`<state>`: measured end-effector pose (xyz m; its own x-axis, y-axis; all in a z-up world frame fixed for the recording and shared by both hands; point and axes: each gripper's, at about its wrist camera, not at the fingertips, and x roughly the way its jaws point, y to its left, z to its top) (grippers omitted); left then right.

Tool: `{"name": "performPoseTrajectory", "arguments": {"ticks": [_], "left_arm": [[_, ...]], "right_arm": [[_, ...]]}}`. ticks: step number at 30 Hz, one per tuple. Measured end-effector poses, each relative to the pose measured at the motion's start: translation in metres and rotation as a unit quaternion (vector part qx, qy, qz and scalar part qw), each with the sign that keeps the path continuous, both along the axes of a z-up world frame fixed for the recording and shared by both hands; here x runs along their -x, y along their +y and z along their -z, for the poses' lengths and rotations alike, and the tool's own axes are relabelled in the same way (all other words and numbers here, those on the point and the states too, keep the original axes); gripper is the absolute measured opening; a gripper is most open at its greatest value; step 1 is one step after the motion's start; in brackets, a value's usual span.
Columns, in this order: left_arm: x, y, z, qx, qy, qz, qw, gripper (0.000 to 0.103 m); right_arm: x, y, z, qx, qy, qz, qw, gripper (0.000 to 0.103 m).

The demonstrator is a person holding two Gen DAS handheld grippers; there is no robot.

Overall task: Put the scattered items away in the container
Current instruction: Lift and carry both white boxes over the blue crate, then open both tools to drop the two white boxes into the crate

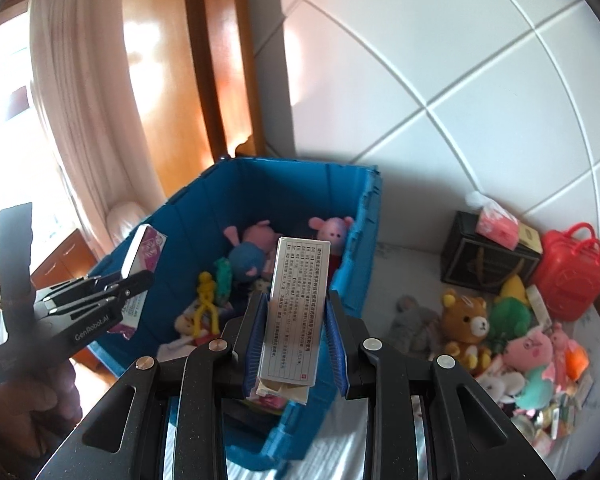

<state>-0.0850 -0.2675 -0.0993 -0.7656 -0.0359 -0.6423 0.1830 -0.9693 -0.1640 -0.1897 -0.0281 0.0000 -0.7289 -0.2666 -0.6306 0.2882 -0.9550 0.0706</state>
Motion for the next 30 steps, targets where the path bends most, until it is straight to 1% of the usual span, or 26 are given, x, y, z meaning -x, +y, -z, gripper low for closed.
{"name": "performPoseTrajectory", "arguments": {"ticks": [13,25,27,28,29,30], "left_arm": [[-0.005,-0.072,0.0,-0.001,0.004,-0.046,0.999,0.018],[-0.001,-0.101,-0.008,-0.004,0.017,-0.051,0.9985,0.018],[-0.001,-0.107,-0.009,-0.011,0.024,-0.063,0.9977,0.018],[-0.002,-0.112,-0.011,-0.017,0.03,-0.072,0.9968,0.021],[-0.002,-0.115,-0.012,-0.02,0.033,-0.076,0.9963,0.055],[-0.003,-0.119,-0.014,-0.025,0.038,-0.079,0.9959,0.082]], "right_arm": [[0.028,-0.076,-0.007,0.002,0.011,-0.04,0.999,0.028],[0.045,-0.113,-0.012,0.003,0.015,-0.054,0.998,0.028],[0.046,-0.117,-0.015,0.002,0.021,-0.055,0.998,0.029],[0.046,-0.117,-0.016,0.002,0.026,-0.054,0.998,0.029],[0.046,-0.118,-0.018,0.001,0.033,-0.05,0.998,0.04],[0.046,-0.117,-0.021,0.002,0.039,-0.045,0.998,0.056]]}}
